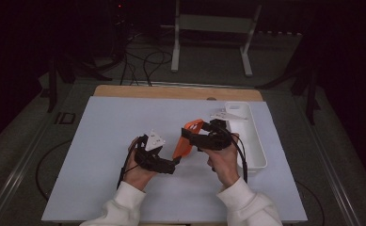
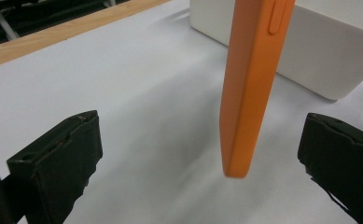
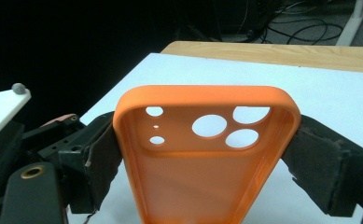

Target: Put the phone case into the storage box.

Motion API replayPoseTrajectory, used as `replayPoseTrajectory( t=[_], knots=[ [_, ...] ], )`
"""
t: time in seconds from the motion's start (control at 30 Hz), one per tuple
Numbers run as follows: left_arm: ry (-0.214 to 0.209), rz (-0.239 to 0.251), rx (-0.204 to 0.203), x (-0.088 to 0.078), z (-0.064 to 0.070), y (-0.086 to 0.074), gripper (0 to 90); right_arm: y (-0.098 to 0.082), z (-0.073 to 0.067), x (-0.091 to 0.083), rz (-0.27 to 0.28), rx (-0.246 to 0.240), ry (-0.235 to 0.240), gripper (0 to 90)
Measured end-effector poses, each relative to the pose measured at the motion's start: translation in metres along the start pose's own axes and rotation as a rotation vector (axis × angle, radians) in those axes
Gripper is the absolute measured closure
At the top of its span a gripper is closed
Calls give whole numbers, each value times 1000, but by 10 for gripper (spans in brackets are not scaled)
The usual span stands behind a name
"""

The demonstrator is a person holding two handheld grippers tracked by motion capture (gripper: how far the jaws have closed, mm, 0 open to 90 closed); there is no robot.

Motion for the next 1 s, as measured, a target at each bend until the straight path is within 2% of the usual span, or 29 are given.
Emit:
replayPoseTrajectory(
  t=[0.4, 0.57, 1.0],
  knots=[
    [32, 16, -17, -11, -17, -3, 0, 6, 2, 1, -22, -36, -19, 160],
    [40, 17, -12, -16, -22, -6, 0, 8, 3, 2, -28, -49, -27, 160],
    [67, 52, -21, -26, -36, -9, 0, 16, 5, 4, -36, -94, -36, 161]
  ],
)
Point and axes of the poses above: each handheld gripper's, and its own axes: x roughly forward along the jaws, y roughly out of its top, z roughly to its right, the point moved 2 cm from there along x, roughly forward along the jaws, and after that the axes turned 14 degrees about y, right-handed, at the moved point
